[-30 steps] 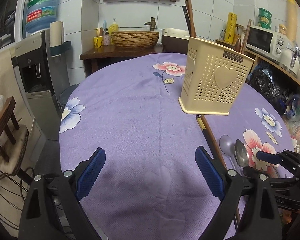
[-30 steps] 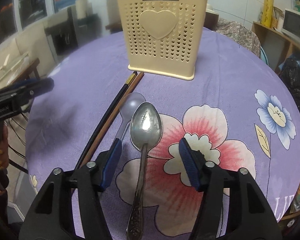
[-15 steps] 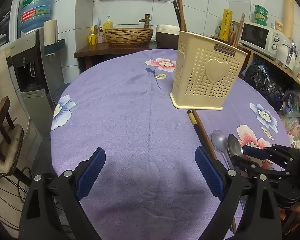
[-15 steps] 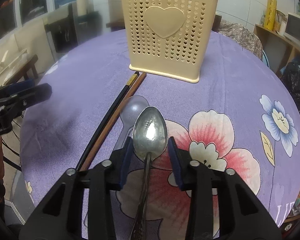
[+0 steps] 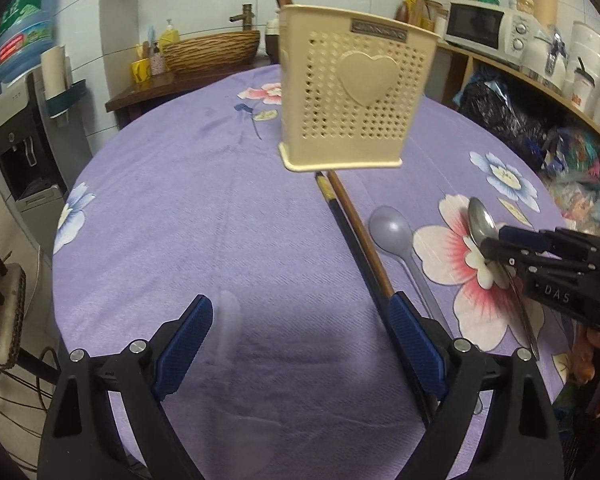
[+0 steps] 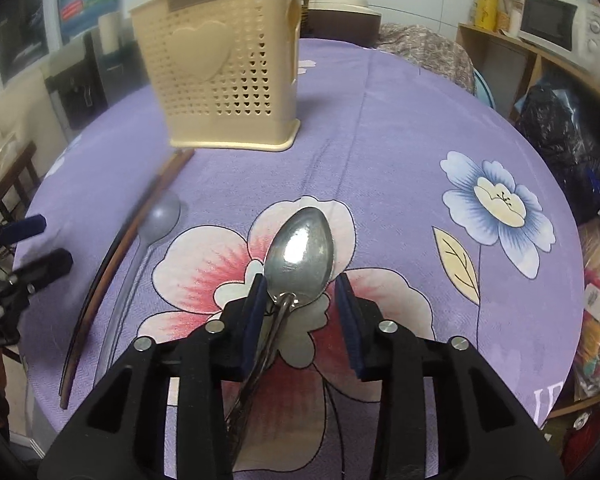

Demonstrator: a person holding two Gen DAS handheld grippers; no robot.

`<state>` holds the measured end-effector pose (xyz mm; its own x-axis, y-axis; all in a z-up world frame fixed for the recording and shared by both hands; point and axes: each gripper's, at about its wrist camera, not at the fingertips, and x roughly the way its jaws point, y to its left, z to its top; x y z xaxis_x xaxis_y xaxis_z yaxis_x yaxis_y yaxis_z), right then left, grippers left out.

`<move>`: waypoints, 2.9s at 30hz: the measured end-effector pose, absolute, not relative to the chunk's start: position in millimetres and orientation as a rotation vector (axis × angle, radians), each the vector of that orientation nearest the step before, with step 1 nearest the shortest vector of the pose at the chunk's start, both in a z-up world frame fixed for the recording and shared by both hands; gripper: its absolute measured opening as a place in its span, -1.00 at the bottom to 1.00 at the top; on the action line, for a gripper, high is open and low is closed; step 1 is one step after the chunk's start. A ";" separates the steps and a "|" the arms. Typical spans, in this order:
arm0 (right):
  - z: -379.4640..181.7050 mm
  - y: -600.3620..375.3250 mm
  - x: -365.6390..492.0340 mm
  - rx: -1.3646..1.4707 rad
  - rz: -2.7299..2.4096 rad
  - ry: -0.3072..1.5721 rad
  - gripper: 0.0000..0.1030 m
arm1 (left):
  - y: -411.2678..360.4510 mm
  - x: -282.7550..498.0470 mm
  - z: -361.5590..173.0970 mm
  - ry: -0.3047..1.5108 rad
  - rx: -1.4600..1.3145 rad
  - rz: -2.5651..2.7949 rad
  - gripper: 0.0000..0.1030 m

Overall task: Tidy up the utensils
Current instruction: 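Grasp the black and brown chopsticks together with the left tool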

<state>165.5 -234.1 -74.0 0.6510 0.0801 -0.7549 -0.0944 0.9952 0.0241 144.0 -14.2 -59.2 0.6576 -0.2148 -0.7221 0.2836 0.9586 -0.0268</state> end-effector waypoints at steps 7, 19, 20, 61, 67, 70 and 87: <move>-72.3 -239.3 154.1 0.025 0.073 0.830 0.15 | -27.7 142.8 -66.7 0.831 0.131 -0.288 0.56; -71.9 -241.3 143.9 0.056 0.046 0.826 0.38 | -40.6 148.5 -72.0 0.842 0.181 -0.270 0.52; -71.4 -241.5 143.8 0.057 0.045 0.825 0.38 | -39.3 149.7 -72.1 0.843 0.171 -0.271 0.52; -78.3 -226.3 169.6 0.059 0.025 0.872 0.12 | -60.3 231.7 -63.1 0.898 0.208 -0.323 -0.38; -77.9 -221.2 180.7 0.037 0.024 0.882 -0.02 | -63.2 238.7 -62.4 0.902 0.208 -0.319 -0.43; -77.6 -217.7 187.7 0.028 0.023 0.885 -0.09 | -64.7 241.8 -62.1 0.902 0.210 -0.316 -0.47; -77.0 -215.8 195.4 0.014 0.034 0.879 -0.27 | -76.8 244.8 -61.7 0.890 0.246 -0.310 -0.84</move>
<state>195.4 -215.8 -77.0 0.6374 0.0353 -0.7697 -0.0238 0.9994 0.0261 244.8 -76.8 -61.7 0.5900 -0.1618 -0.7910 0.3639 0.9279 0.0816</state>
